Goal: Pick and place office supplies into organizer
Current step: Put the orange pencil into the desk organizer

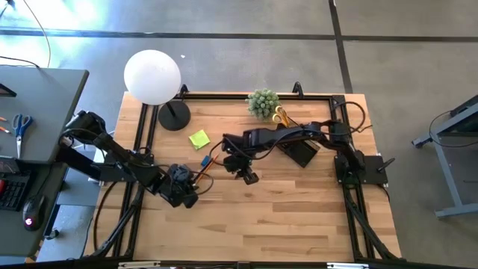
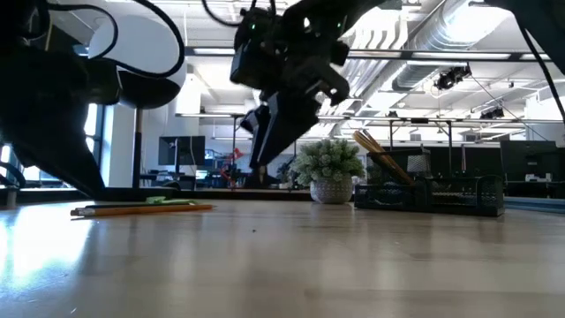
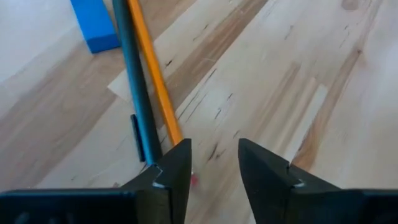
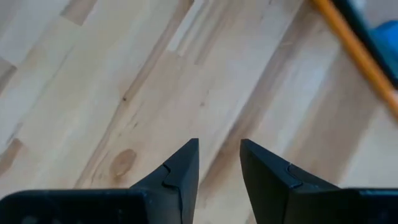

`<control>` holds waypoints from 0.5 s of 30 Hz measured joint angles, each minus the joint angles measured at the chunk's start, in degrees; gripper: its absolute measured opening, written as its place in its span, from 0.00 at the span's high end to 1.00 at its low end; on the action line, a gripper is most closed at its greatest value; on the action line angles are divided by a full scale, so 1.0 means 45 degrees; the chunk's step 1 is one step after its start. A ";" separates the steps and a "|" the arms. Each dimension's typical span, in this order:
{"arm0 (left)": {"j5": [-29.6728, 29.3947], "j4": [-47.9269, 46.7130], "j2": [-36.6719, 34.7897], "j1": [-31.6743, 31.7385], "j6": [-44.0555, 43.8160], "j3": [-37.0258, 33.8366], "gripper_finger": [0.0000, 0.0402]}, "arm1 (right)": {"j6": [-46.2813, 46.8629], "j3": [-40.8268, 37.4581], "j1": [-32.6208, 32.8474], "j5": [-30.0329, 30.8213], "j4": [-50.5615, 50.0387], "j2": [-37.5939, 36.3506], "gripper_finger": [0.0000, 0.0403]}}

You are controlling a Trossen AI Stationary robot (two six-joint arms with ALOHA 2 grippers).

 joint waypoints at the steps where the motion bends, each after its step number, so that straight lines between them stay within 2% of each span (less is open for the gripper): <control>1: 0.0014 0.0095 0.0136 0.0000 0.0000 -0.0005 0.69 | -0.0061 0.0000 0.0010 0.0165 -0.0009 -0.0136 0.72; 8: 0.0162 0.0467 0.1145 0.0000 -0.0163 -0.0005 0.73 | -0.0182 0.0015 0.0034 0.0227 -0.0143 -0.1019 0.72; 15: 0.0162 0.0517 0.1169 0.0000 -0.0321 -0.0005 0.75 | -0.0236 0.0024 0.0029 0.0227 -0.0338 -0.1278 0.72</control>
